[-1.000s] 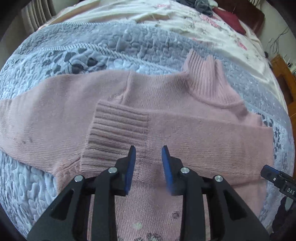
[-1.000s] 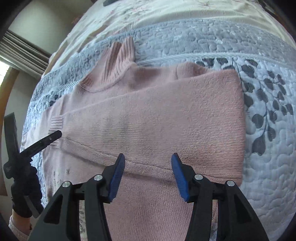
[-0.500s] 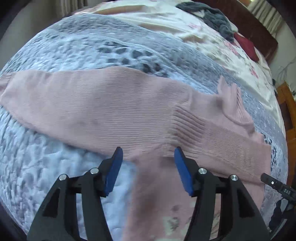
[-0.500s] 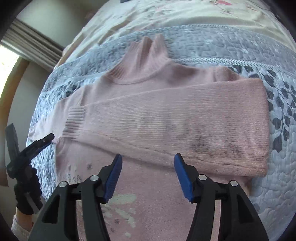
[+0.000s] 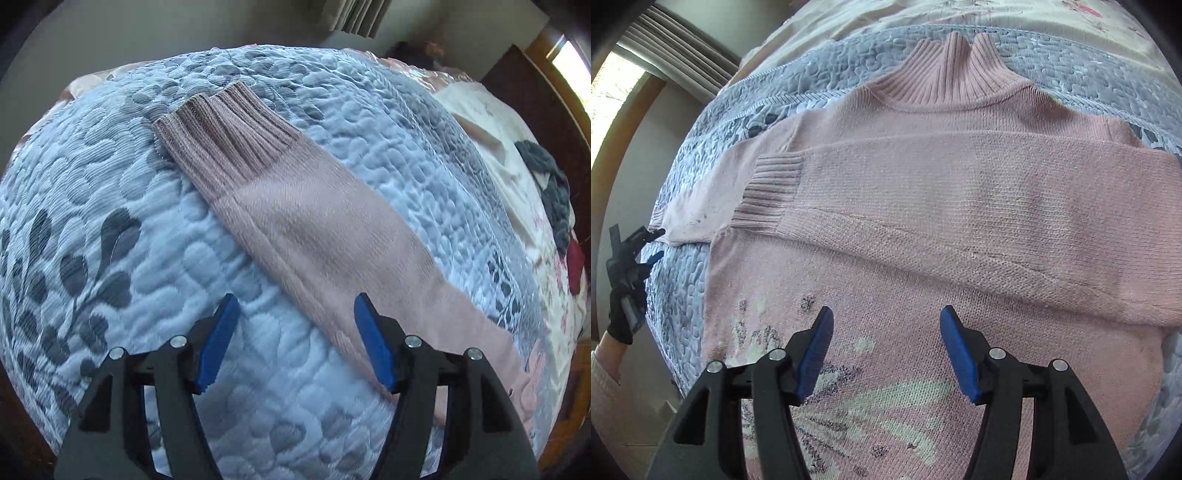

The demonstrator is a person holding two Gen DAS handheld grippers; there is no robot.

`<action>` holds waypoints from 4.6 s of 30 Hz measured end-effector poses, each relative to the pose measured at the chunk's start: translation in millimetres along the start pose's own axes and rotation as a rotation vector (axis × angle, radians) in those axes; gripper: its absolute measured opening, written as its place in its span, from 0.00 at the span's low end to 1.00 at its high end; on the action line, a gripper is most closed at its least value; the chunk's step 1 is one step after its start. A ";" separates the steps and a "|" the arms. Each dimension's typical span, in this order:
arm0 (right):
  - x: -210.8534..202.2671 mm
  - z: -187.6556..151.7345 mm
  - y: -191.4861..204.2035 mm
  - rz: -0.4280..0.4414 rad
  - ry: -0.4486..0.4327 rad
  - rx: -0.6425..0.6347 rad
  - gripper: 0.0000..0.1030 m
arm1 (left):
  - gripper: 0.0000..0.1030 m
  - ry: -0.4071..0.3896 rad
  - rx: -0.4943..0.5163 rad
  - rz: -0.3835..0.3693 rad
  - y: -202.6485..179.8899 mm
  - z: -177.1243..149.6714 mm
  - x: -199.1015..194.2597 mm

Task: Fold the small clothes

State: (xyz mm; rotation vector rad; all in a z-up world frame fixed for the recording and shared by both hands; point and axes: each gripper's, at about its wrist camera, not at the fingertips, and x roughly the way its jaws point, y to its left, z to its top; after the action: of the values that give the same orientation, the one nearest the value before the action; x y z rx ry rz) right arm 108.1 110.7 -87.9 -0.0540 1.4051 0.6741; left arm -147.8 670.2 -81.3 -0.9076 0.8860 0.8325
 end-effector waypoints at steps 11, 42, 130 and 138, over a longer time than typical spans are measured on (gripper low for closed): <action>14.1 -4.1 7.2 -0.029 0.005 -0.006 0.59 | 0.59 -0.045 -0.026 0.009 -2.6 37.2 20.1; -17.1 -25.0 -49.3 -0.027 -0.021 0.077 0.59 | 0.10 0.015 0.432 -0.544 -268.0 -192.5 -37.2; -19.3 78.7 -8.0 -0.087 -0.102 -0.090 0.36 | 0.34 0.225 0.643 -0.357 -304.6 -203.9 16.0; 40.2 78.6 27.5 -0.195 0.000 -0.212 0.47 | 0.34 0.256 0.672 -0.334 -309.9 -214.7 35.9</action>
State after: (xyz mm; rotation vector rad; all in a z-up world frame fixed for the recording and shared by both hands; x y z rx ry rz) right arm 165.6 182.2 -99.7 -0.3541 1.3047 0.6574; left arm 80.1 368.0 -94.9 -0.5432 1.1035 0.1010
